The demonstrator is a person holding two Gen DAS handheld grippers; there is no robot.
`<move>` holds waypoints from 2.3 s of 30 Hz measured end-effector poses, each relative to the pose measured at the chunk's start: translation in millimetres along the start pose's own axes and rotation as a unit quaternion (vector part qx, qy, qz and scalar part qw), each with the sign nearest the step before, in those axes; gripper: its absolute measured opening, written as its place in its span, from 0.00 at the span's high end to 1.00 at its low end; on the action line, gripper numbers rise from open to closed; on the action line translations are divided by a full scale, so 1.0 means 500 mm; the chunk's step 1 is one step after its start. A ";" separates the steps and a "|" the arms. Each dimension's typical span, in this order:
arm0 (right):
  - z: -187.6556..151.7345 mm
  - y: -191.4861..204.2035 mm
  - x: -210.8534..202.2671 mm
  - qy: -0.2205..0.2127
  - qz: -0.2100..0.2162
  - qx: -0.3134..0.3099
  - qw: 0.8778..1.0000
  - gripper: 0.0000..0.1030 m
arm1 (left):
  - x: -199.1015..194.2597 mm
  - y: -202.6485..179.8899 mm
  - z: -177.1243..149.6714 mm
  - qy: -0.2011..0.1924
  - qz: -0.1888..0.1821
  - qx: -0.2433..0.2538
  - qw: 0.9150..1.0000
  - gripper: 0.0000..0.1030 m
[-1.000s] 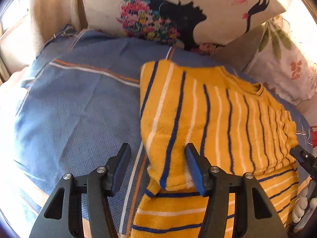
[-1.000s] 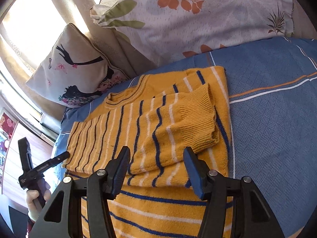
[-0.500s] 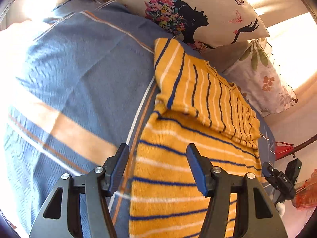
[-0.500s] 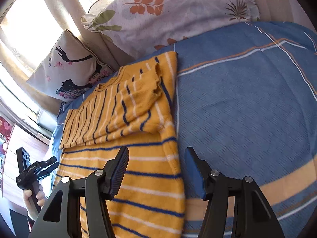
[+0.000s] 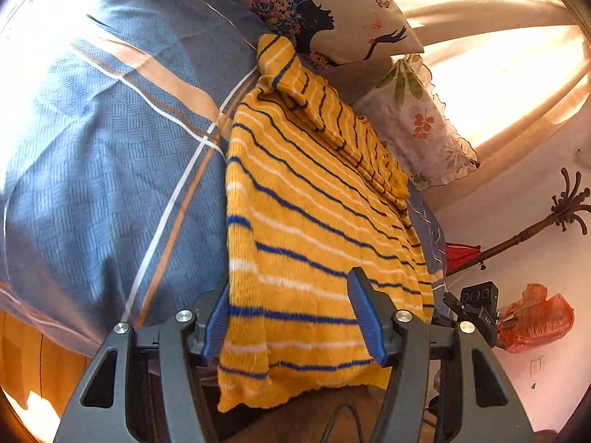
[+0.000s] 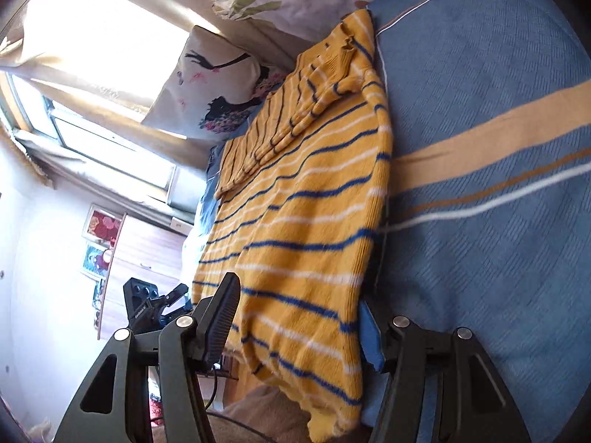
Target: Fold small clothes
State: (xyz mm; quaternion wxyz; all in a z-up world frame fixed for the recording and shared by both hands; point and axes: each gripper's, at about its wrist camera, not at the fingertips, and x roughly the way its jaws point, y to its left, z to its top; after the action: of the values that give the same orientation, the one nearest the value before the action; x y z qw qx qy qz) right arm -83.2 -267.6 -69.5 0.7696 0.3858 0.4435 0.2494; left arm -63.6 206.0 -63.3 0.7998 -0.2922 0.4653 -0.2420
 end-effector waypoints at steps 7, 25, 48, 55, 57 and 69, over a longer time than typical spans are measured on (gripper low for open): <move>-0.069 0.023 -0.006 0.008 0.022 -0.025 0.999 0.36 | -0.003 -0.003 -0.077 0.005 -0.010 0.007 1.000 0.54; -0.174 0.014 0.072 0.075 -0.044 -0.053 0.995 0.49 | 0.037 0.020 -0.130 0.019 0.016 -0.005 1.000 0.88; 0.272 0.195 0.080 -0.079 0.004 -0.098 0.992 0.90 | 0.068 -0.130 0.342 -0.087 0.004 -0.006 0.996 0.90; 0.452 0.069 0.216 -0.073 -0.071 -0.009 0.995 0.90 | 0.256 -0.071 0.493 -0.051 0.032 -0.066 0.996 0.90; 0.480 0.022 0.242 -0.070 -0.083 0.020 0.994 0.89 | 0.282 -0.041 0.516 -0.044 0.027 -0.097 0.994 0.89; 0.522 -0.093 0.238 -0.127 0.003 0.144 0.981 0.59 | 0.219 0.018 0.574 -0.095 -0.044 -0.162 0.981 0.51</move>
State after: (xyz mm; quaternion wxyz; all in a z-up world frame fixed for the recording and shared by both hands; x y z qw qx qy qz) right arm 204.5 -305.1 -85.1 0.7550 0.5227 0.3723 0.1346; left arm 240.8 209.7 -21.9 0.7711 -0.4593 0.4071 -0.1698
